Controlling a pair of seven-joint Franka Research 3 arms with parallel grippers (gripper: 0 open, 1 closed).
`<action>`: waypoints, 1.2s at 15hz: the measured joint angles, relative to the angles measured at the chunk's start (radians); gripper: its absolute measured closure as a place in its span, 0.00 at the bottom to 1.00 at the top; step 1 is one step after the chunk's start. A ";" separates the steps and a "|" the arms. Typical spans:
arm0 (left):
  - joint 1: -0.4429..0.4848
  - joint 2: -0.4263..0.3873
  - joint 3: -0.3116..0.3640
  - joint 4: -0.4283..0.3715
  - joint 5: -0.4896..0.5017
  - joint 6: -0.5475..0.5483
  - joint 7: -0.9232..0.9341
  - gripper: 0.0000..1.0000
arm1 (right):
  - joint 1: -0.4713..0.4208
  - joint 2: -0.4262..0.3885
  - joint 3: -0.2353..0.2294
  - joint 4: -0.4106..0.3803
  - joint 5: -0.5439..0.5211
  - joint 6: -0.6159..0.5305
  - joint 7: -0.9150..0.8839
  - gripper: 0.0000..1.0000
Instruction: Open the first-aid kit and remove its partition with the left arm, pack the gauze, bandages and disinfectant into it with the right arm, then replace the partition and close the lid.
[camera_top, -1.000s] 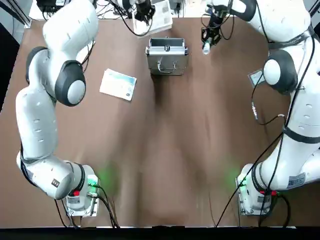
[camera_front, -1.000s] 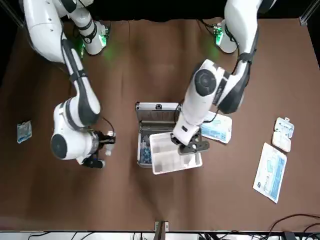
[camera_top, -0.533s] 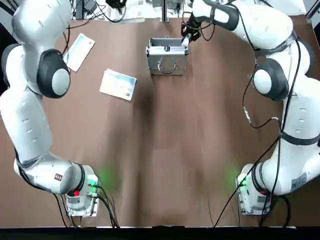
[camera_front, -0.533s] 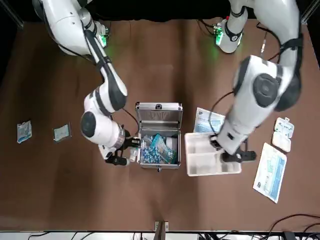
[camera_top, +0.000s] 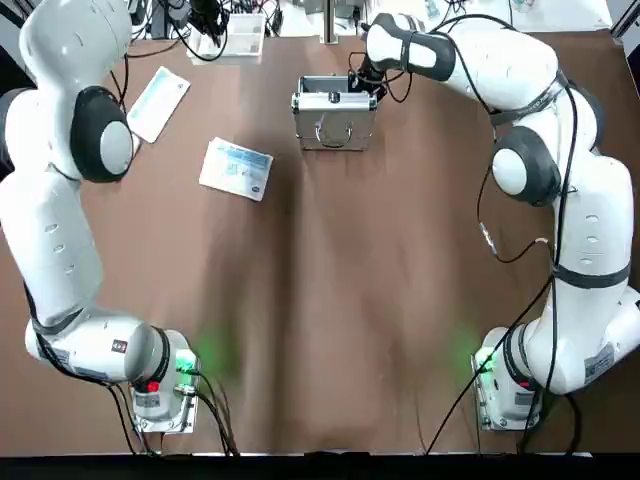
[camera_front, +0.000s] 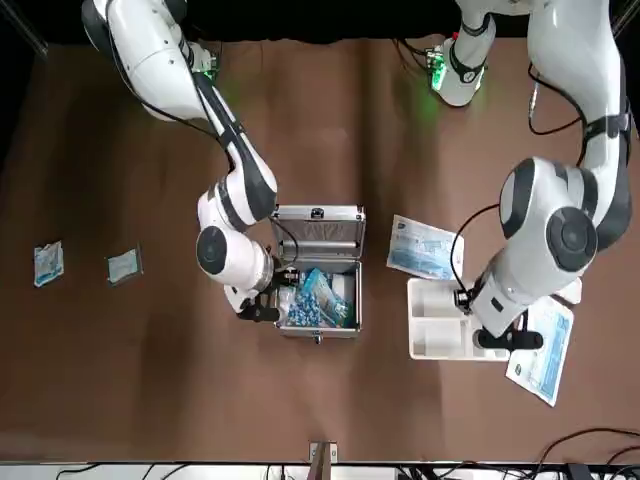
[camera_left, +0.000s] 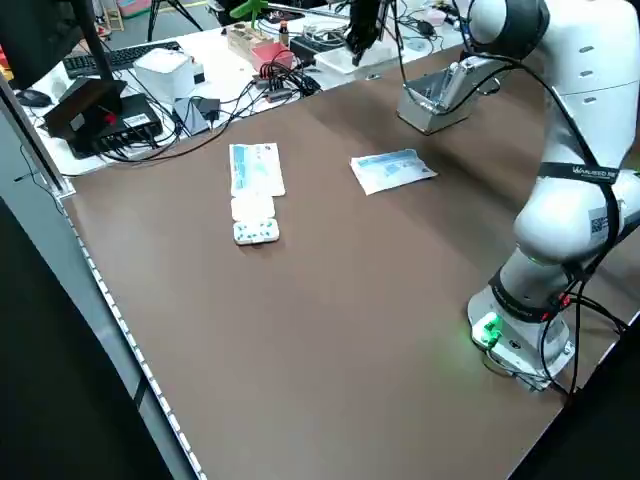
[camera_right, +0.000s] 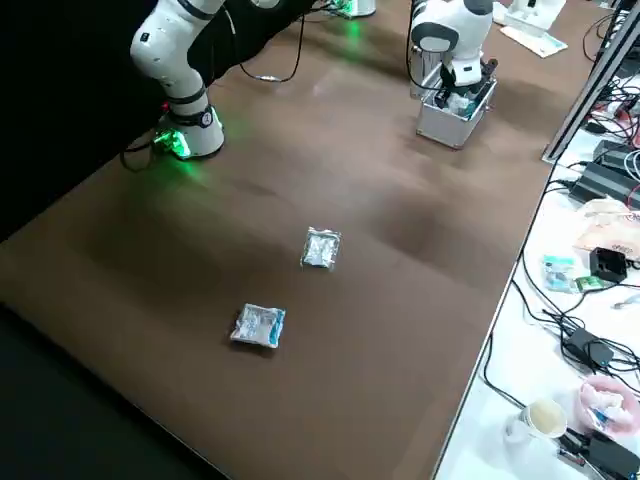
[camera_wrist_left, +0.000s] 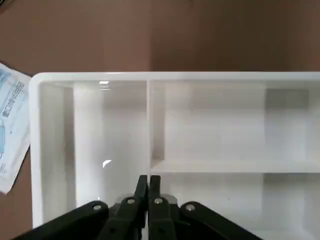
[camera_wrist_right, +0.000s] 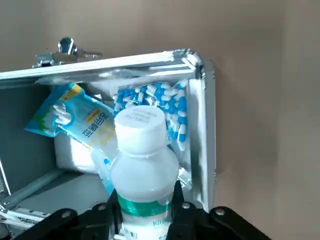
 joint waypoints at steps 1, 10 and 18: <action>0.000 0.025 0.001 -0.002 0.007 0.042 0.002 0.96 | 0.004 0.000 0.000 0.000 0.009 0.000 0.000 0.60; 0.000 0.242 0.004 -0.008 0.065 0.285 0.083 0.96 | 0.038 0.000 0.000 0.028 0.026 0.003 0.023 0.42; -0.003 0.286 0.004 -0.007 0.066 0.295 0.129 0.92 | 0.035 -0.002 -0.010 0.059 0.026 -0.019 0.023 0.15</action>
